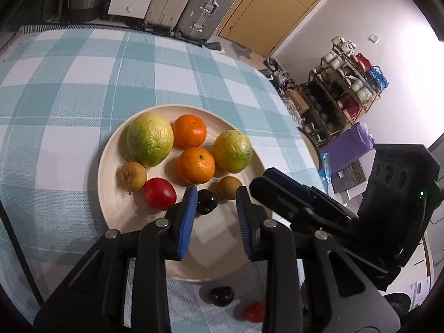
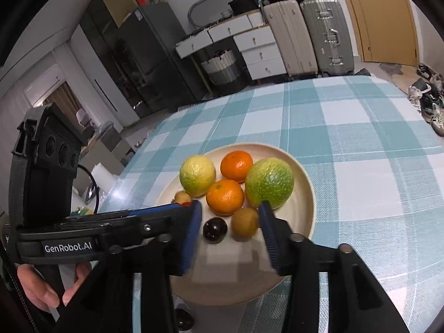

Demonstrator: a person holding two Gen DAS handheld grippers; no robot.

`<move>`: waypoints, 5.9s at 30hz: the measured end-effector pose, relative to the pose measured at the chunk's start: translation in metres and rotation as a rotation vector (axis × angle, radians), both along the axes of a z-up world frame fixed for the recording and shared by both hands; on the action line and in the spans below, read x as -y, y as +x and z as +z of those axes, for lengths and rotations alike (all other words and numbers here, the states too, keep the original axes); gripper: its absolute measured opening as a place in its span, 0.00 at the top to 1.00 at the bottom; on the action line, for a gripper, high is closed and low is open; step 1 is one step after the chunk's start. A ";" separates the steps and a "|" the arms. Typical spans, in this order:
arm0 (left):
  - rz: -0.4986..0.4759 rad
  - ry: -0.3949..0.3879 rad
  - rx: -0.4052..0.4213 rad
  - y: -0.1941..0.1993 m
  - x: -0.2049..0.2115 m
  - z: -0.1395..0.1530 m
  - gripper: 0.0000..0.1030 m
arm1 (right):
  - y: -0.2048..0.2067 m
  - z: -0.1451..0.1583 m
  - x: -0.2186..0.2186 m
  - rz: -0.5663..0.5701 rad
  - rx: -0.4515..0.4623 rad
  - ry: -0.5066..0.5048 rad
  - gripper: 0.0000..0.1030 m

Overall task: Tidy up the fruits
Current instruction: 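Lower both fruits onto the plate and open both tools, then withdraw both tools toward the last dark plum and red tomato, then grasp the dark plum with the left tool while the right tool grasps the red tomato, then carry the plum and tomato over the cream plate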

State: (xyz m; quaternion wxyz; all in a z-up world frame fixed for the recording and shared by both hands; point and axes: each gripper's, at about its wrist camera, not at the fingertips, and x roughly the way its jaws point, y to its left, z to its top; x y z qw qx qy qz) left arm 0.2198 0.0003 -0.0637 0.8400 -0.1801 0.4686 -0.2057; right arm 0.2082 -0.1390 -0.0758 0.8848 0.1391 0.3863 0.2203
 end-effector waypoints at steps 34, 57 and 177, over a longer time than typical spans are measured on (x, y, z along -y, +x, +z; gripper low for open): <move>0.119 0.292 0.170 -0.128 0.001 0.043 0.03 | -0.114 0.033 0.026 -0.070 0.112 -0.056 0.19; 0.152 0.312 0.087 -0.165 -0.009 0.009 0.01 | -0.156 -0.008 0.010 0.028 0.009 -0.085 0.15; 0.011 0.162 0.116 -0.070 -0.006 0.018 0.79 | -0.082 0.011 0.013 0.051 0.045 -0.015 0.69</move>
